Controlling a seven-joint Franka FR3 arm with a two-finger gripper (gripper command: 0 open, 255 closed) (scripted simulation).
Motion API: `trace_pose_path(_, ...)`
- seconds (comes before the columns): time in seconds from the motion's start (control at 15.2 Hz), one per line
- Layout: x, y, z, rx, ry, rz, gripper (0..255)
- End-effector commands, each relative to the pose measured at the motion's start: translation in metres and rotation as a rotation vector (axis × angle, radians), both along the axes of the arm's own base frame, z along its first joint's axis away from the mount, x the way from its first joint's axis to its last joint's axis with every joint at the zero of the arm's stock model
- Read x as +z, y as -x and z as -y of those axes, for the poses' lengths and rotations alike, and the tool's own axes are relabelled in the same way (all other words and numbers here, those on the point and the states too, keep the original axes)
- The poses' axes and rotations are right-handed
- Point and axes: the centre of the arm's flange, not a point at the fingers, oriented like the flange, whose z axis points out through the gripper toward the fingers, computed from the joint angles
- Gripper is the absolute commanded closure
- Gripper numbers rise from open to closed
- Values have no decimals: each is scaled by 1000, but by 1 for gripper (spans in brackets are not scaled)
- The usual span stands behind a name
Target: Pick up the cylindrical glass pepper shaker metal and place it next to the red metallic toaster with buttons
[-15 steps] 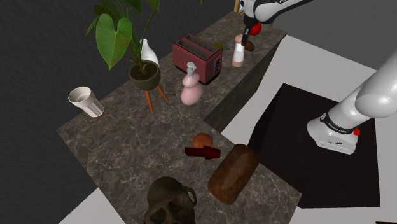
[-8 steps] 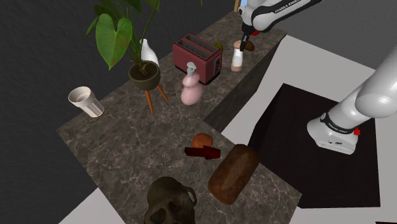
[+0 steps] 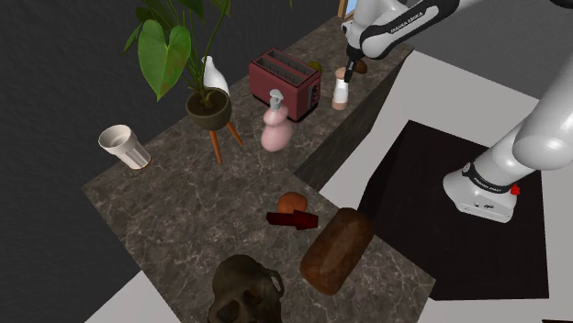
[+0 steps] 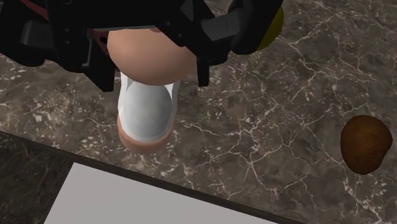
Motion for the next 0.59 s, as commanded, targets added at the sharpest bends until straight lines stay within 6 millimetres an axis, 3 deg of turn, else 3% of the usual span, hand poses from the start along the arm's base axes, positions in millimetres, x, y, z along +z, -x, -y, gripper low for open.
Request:
trace_pose_path(0.0,-10,0,0,0,0,1,255)
trace_pose_path(0.26,-31,0,0,0,0,1,255)
trace_pose_path(0.53,-31,0,0,0,0,1,255)
